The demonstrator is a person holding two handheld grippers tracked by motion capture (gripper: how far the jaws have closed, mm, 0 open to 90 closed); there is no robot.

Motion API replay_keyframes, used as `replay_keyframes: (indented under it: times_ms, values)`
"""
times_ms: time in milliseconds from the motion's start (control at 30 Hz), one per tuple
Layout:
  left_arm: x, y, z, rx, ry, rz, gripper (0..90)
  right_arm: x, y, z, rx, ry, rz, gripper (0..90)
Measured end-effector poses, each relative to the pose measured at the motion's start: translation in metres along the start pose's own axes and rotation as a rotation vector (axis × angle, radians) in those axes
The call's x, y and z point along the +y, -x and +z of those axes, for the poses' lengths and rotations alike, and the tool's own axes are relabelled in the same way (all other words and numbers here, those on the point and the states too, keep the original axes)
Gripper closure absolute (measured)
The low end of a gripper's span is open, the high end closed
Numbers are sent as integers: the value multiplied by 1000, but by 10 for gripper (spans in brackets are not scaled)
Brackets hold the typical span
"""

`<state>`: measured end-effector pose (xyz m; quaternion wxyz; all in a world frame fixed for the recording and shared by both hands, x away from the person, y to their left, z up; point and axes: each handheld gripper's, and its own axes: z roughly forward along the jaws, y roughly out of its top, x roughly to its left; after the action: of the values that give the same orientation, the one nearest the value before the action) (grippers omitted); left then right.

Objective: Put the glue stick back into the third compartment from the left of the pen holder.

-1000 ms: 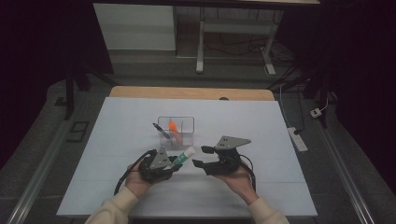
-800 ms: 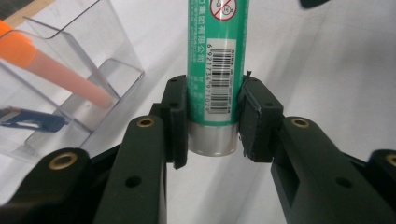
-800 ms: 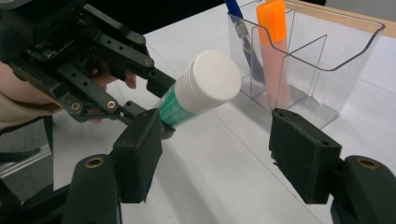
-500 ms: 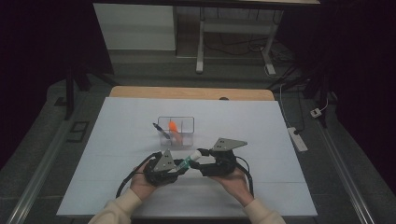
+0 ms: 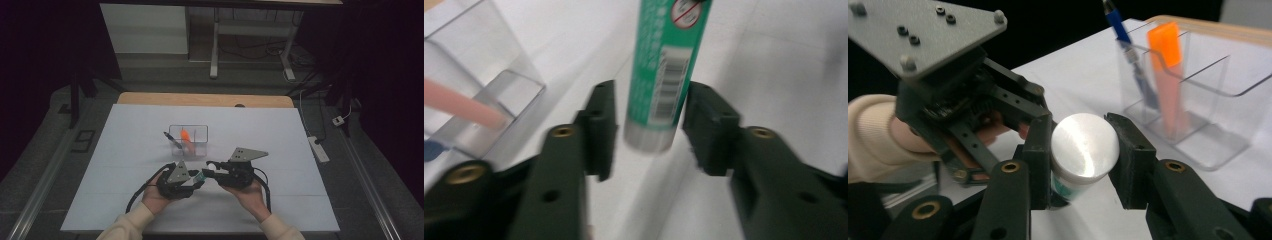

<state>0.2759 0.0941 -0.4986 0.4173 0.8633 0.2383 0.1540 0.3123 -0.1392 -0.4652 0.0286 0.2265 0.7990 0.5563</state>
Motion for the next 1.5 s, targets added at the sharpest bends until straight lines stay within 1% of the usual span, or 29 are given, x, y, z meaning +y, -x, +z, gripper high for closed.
replay_keyframes:
  times_ms: [67, 133, 200, 367, 467, 600, 667, 800, 900, 1067, 1267, 1400, 1500]
  values:
    - [-1, -3, -3, 9, 1, -27, 494, 2, 0, -3, -17, 5, -16, 636]
    - [-3, -7, -7, 20, 2, -51, 458, 4, 1, -7, -30, 15, -22, 637]
    - [-6, -9, -12, 27, -1, -67, 436, 6, 2, -10, -46, 20, -30, 637]
    - [-16, -13, -28, 42, -12, -82, 410, 11, 3, -17, -71, 36, -43, 637]
    - [-25, -15, -41, 56, -24, -91, 392, 13, 3, -19, -78, 41, -48, 637]
    - [-42, -21, -59, 80, -25, -124, 386, 19, 6, -23, -100, 48, -62, 637]
    - [-51, -26, -66, 96, -22, -152, 386, 24, 8, -25, -109, 60, -61, 637]
    - [-68, -33, -78, 120, -27, -196, 374, 33, 14, -25, -129, 71, -62, 637]
    - [-79, -36, -85, 136, -38, -214, 361, 40, 17, -25, -143, 78, -68, 637]
    - [-90, -39, -89, 151, -50, -233, 352, 53, 23, -25, -169, 102, -70, 636]
    - [-94, -41, -90, 157, -55, -246, 334, 74, 32, -19, -206, 102, -81, 636]
    - [-94, -41, -89, 156, -59, -246, 328, 84, 41, -7, -218, 91, -68, 636]
    - [-93, -40, -88, 156, -64, -244, 323, 90, 48, 5, -230, 63, -66, 636]
